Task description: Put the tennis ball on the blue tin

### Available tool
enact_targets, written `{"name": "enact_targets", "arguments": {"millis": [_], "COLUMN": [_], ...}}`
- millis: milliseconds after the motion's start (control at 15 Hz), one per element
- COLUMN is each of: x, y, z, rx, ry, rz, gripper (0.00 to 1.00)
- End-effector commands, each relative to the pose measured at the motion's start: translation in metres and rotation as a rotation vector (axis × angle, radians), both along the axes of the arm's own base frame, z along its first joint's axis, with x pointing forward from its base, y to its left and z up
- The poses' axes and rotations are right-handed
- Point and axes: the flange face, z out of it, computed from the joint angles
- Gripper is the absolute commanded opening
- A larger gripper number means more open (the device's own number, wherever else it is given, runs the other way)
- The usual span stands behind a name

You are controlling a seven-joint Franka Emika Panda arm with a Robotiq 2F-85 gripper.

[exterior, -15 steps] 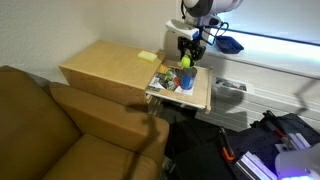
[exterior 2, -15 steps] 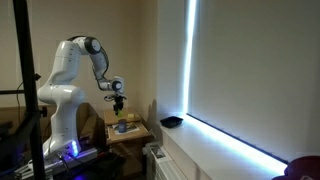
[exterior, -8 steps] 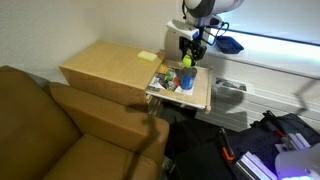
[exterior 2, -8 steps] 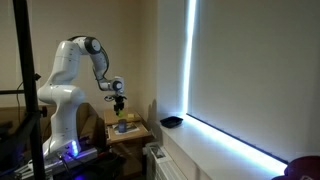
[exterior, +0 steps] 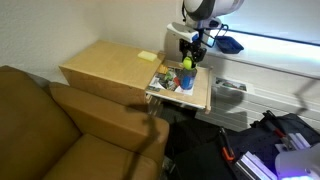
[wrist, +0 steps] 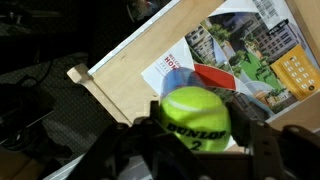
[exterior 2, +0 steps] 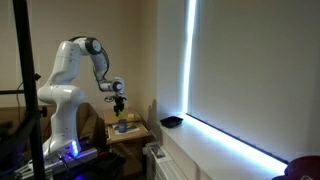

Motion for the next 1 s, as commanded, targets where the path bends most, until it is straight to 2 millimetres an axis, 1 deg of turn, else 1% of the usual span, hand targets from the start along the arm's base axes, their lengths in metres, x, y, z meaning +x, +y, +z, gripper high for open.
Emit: {"name": "enact_targets", "arguments": {"millis": [0, 133, 267, 333, 467, 533, 733, 867, 933], "x": [0.001, 0.001, 0.001, 0.0, 0.0, 0.0, 0.002, -0.001, -0.001], "y": [-0.003, -0.008, -0.009, -0.005, -0.006, -0.006, -0.009, -0.006, -0.006], "z": [-0.004, -0.009, -0.011, -0.006, -0.009, -0.01, -0.015, -0.012, -0.012], "rx": [-0.018, -0.023, -0.023, -0.017, -0.019, -0.02, -0.031, -0.026, -0.026], "ry": [0.0, 0.001, 0.002, 0.009, 0.014, 0.016, 0.003, 0.017, 0.017], "rz": [-0.011, -0.03, -0.045, -0.025, -0.033, -0.033, -0.048, -0.038, -0.039], "gripper": [0.41, 0.41, 0.41, 0.66, 0.66, 0.41, 0.41, 0.41, 0.66]}}
